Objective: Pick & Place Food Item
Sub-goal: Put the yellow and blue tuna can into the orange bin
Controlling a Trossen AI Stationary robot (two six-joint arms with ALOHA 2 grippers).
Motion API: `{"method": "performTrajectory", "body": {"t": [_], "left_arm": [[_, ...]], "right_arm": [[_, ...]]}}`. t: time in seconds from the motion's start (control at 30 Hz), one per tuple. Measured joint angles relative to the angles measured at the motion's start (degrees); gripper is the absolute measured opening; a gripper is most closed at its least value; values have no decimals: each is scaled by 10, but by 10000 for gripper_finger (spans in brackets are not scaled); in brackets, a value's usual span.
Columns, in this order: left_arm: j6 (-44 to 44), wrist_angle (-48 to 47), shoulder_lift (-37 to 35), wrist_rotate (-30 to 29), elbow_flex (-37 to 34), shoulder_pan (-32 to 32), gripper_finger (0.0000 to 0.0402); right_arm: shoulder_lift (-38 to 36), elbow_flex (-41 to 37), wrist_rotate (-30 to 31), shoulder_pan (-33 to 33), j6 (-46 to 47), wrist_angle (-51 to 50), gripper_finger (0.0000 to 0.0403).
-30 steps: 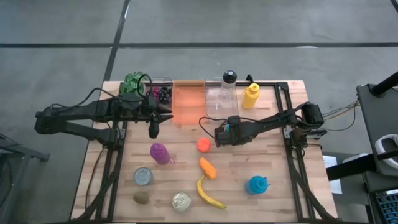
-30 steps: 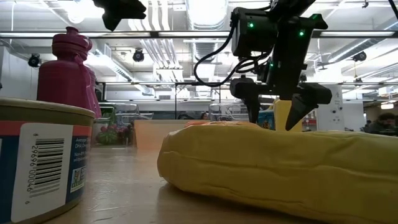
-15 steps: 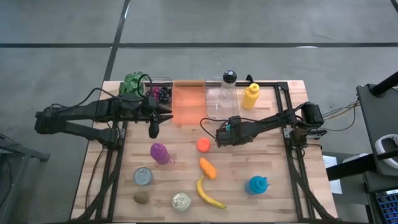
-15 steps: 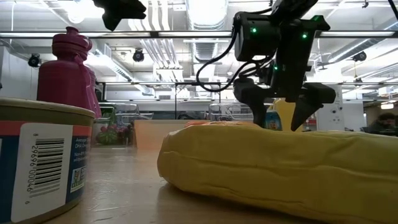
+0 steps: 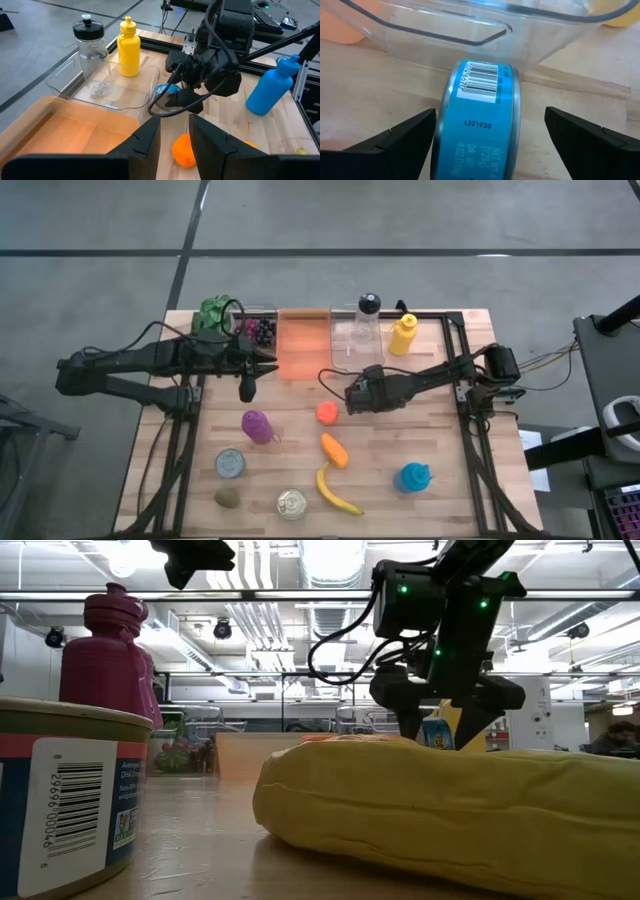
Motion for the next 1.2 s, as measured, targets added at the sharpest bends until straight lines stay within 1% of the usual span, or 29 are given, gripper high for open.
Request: {"method": "performTrajectory", "body": {"t": [0.4,0.77,1.2], "left_arm": [[0,0,0,0,0,0,106],[-2,0,0,0,0,0,106],[-2,0,0,0,0,0,106]], "right_arm": [[0,-5,-1,-3,1,-1,237],[0,-5,-26,-4,1,-2,124],[-2,-4,-40,-4,-38,0,124]]}}
